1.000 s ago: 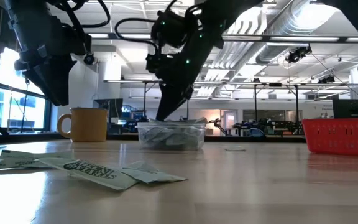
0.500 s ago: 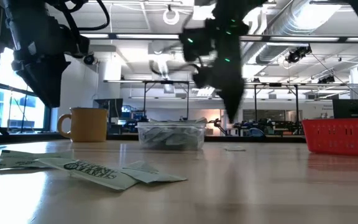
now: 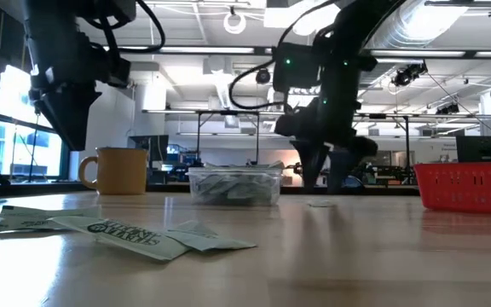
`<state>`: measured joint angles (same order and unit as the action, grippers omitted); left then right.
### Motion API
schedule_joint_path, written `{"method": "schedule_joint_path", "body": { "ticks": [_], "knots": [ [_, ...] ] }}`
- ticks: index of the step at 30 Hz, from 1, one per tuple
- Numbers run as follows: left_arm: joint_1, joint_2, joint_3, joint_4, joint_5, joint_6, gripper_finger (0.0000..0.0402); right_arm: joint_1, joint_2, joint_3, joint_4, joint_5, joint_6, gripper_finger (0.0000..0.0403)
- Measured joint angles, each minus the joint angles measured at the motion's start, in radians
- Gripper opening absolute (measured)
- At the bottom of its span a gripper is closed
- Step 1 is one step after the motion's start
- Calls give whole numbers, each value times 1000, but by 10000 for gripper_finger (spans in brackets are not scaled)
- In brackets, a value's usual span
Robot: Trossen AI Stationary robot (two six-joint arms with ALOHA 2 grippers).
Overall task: Pick and place items into bin
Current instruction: Put the white stevia packet into the transparent bin
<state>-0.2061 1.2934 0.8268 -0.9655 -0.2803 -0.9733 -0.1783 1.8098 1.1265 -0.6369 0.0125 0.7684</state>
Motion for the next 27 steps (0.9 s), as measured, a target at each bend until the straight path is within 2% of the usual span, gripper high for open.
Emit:
{"method": "schedule_joint_path", "body": {
  "ticks": [7, 15, 19, 22, 25, 27],
  "knots": [
    [-2, 0, 0, -9, 5, 8, 184, 34, 37, 2, 5, 157, 21, 249],
    [-2, 0, 0, -12, 2, 9, 184, 53, 91, 9, -15, 129, 45, 178],
    [-1, 0, 0, -12, -12, 8, 184, 88, 113, 9, -25, 148, 66, 150],
    [-1, 0, 0, -12, -22, 8, 184, 96, 109, 9, -58, 133, 66, 106],
    [-1, 0, 0, -13, -26, 8, 184, 96, 79, 7, -101, 107, 54, 30],
    [-1, 0, 0, -13, -27, 8, 184, 97, 47, 0, -140, 100, 28, 11]
  ]
}}
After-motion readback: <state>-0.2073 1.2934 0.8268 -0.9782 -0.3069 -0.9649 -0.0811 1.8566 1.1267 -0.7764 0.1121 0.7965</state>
